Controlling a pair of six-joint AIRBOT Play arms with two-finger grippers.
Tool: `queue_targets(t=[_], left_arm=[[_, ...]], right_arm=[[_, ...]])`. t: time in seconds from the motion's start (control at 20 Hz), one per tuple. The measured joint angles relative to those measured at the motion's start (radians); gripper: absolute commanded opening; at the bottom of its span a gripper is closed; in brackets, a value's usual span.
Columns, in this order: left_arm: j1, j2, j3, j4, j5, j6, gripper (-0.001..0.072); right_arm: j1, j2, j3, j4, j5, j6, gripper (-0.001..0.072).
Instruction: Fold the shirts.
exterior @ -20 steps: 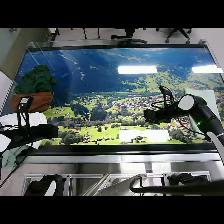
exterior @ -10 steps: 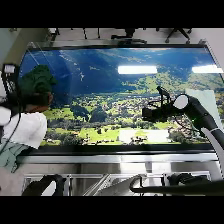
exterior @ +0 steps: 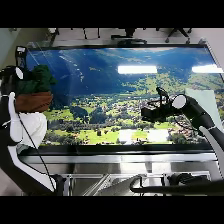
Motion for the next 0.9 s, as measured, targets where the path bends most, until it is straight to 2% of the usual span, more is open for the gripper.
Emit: queue_targets(t=[0.2, 0.25, 0.3, 0.45, 0.65, 0.9], left_arm=[[0.011, -0.172, 0.094, 0.006, -0.016, 0.003, 0.0672], [0.012, -0.2, 0.105, 0.007, -0.02, 0.003, 0.0462], [0.013, -0.216, 0.112, 0.008, -0.023, 0.003, 0.0032], [0.011, -0.226, 0.124, 0.012, -0.042, 0.003, 0.0015], [-0.047, -0.076, 0.131, -0.029, -0.042, 0.003, 0.0015], [-0.181, 0.244, 0.149, -0.278, -0.053, 0.006, 0.0015]], right_arm=[[0.0, -0.01, 0.0, 0.0, -0.001, 0.0, 0.0021], [0.0, -0.013, 0.0, 0.0, -0.002, 0.0, 0.0021], [0.0, -0.015, 0.0, 0.0, -0.002, 0.0, 0.0021], [0.0, -0.019, 0.0, 0.002, -0.002, 0.0, 0.0021], [0.0, -0.02, 0.0, 0.006, -0.005, -0.013, 0.002], [-0.001, 0.004, 0.038, 0.007, -0.057, -0.103, 0.0021]])
